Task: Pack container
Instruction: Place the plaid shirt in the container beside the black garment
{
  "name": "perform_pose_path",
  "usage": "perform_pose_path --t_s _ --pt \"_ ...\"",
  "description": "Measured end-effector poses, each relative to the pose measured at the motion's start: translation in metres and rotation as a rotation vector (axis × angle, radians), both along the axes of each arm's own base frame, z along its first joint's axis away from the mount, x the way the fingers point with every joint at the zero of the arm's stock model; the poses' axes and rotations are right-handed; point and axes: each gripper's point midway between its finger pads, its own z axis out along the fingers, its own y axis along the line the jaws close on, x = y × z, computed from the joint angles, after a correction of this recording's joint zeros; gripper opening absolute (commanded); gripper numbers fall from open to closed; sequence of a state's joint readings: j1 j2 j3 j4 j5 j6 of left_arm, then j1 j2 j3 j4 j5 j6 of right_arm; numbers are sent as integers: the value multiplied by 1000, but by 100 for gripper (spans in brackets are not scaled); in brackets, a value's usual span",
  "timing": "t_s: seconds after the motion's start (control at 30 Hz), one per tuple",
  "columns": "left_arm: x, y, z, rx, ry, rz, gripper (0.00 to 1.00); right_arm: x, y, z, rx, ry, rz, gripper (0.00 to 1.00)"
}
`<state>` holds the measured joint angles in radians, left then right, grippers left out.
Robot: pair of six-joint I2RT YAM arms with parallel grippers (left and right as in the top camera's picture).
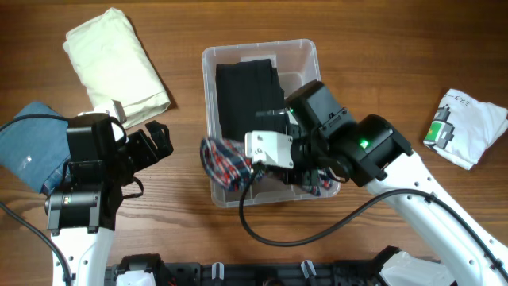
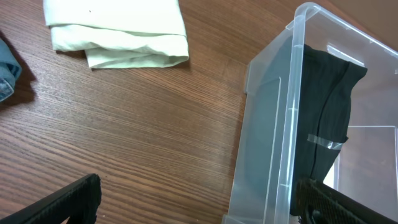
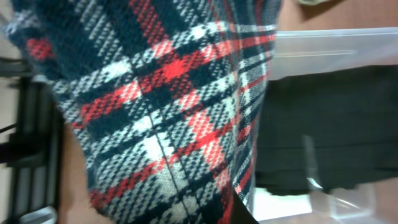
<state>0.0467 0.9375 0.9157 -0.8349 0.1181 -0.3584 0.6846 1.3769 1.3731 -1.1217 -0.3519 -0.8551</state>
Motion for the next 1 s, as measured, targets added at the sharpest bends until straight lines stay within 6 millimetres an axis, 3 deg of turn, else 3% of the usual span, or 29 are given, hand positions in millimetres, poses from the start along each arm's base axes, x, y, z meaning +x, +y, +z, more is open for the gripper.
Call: perform_pose_path --t_s 0.13,0.23,0.33,0.47,0.53,0.63,0.77,0.8,0.83,1.0 --pt "0 0 0 0 0 0 100 -12 -2 -2 -4 60 6 4" --pt "0 0 0 0 0 0 100 -9 0 -3 5 64 -3 4" --pt "0 0 0 0 0 0 100 26 14 0 34 -48 -79 4" --pt "-1 0 -1 0 4 0 100 66 8 -1 -22 -193 -191 4" --pt "-2 0 -2 -1 13 0 100 78 3 -11 -77 -218 -227 4" --pt "-3 0 -2 -1 14 0 100 89 -3 -40 -184 -199 -250 4" --pt "-3 0 -2 -1 15 0 100 81 -12 -71 -290 -112 -234 4" --pt "-3 0 -2 -1 14 0 100 76 -16 -76 -314 -90 -227 85" --pt "-3 0 -2 -1 15 0 100 70 -21 -78 -336 -69 -218 100" --pt "-3 0 -2 -1 15 0 100 72 -19 -77 -326 -73 -222 100"
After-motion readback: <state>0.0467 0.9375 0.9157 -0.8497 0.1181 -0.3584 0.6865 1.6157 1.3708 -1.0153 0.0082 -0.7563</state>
